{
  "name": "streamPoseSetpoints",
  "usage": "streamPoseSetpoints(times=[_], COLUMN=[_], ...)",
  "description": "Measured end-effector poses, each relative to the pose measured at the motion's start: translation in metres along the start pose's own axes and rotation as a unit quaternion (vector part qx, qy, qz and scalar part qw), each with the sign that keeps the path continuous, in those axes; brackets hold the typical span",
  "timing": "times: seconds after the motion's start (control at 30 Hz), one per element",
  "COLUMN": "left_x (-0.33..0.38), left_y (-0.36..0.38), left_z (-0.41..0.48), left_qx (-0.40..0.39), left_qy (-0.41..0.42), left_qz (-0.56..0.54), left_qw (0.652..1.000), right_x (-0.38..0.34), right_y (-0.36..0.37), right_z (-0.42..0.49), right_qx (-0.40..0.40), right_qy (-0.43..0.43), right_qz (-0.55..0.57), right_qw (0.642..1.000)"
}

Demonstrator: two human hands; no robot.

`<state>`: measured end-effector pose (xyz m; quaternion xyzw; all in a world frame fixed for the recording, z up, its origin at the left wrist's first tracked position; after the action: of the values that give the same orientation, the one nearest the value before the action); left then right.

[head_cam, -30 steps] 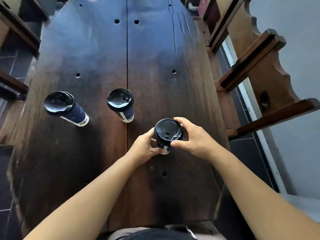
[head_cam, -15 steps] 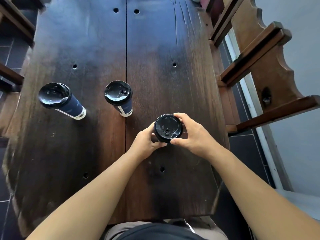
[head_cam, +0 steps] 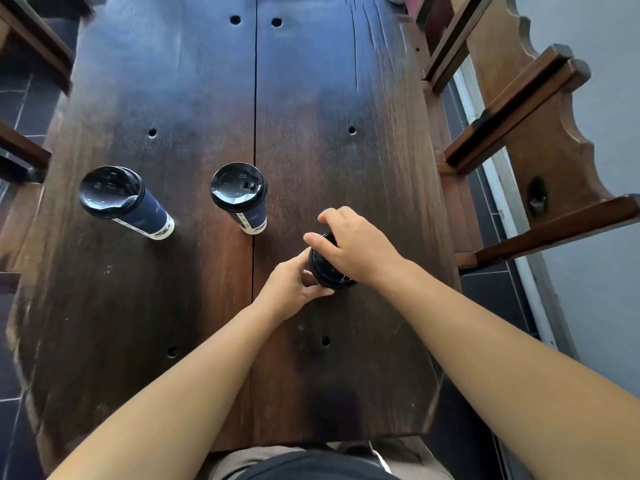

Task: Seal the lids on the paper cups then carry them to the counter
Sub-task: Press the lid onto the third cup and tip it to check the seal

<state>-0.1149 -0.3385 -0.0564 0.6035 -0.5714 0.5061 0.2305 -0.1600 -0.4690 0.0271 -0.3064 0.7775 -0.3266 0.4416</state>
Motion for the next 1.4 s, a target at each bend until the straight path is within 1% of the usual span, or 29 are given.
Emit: streamPoseSetpoints(times=[0.1,0.17,0.27,0.33,0.6,0.87,1.0,1.17,1.27,1.33,1.4], left_x=[0.000,0.000,0.000,0.001,0.000,-0.005,-0.006,-0.006,0.003,0.016,0.030], left_y=[0.001,0.001,0.000,0.001,0.001,0.000,-0.001,-0.003,-0.004,-0.006,-0.009], left_z=[0.000,0.000,-0.001,-0.002,-0.001,0.001,0.001,0.001,0.001,-0.002,-0.009], left_qx=[-0.003,-0.005,-0.002,0.002,0.003,0.005,0.001,-0.008,-0.033,-0.050,-0.057], left_qy=[-0.002,-0.006,-0.013,-0.015,-0.028,-0.026,-0.023,-0.023,-0.004,0.011,0.020], left_qz=[-0.002,-0.003,-0.008,-0.018,0.008,0.022,0.039,0.048,0.042,0.029,0.012], left_qw=[1.000,1.000,1.000,1.000,1.000,0.999,0.999,0.999,0.999,0.998,0.998], right_x=[-0.008,-0.007,-0.003,-0.002,-0.001,-0.001,-0.001,-0.001,0.002,0.004,0.002], right_y=[0.003,0.010,0.016,0.018,0.020,0.023,0.023,0.021,0.009,-0.006,-0.026], right_z=[0.014,0.019,0.021,0.023,0.024,0.026,0.026,0.025,0.017,0.007,-0.006], right_qx=[-0.006,-0.020,0.007,0.024,0.039,0.039,0.054,0.024,0.007,-0.001,0.001], right_qy=[0.011,0.028,0.036,0.040,0.025,0.030,0.025,0.048,0.078,0.103,0.104], right_qz=[-0.077,-0.095,-0.110,-0.111,-0.107,-0.108,-0.105,-0.107,-0.080,-0.014,0.064], right_qw=[0.997,0.995,0.993,0.993,0.993,0.993,0.993,0.993,0.994,0.995,0.993])
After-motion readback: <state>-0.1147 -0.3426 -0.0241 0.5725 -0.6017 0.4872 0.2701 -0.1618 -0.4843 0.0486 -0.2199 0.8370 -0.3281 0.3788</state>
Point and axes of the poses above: each hand's wrist, its own z-axis towards the middle knuckle, its own y-axis out of the palm, x = y × z, the point moved 5 cm from there along z, towards the middle knuckle, and after that the axes turned 11 degrees about -x, right-handed, at the moved point
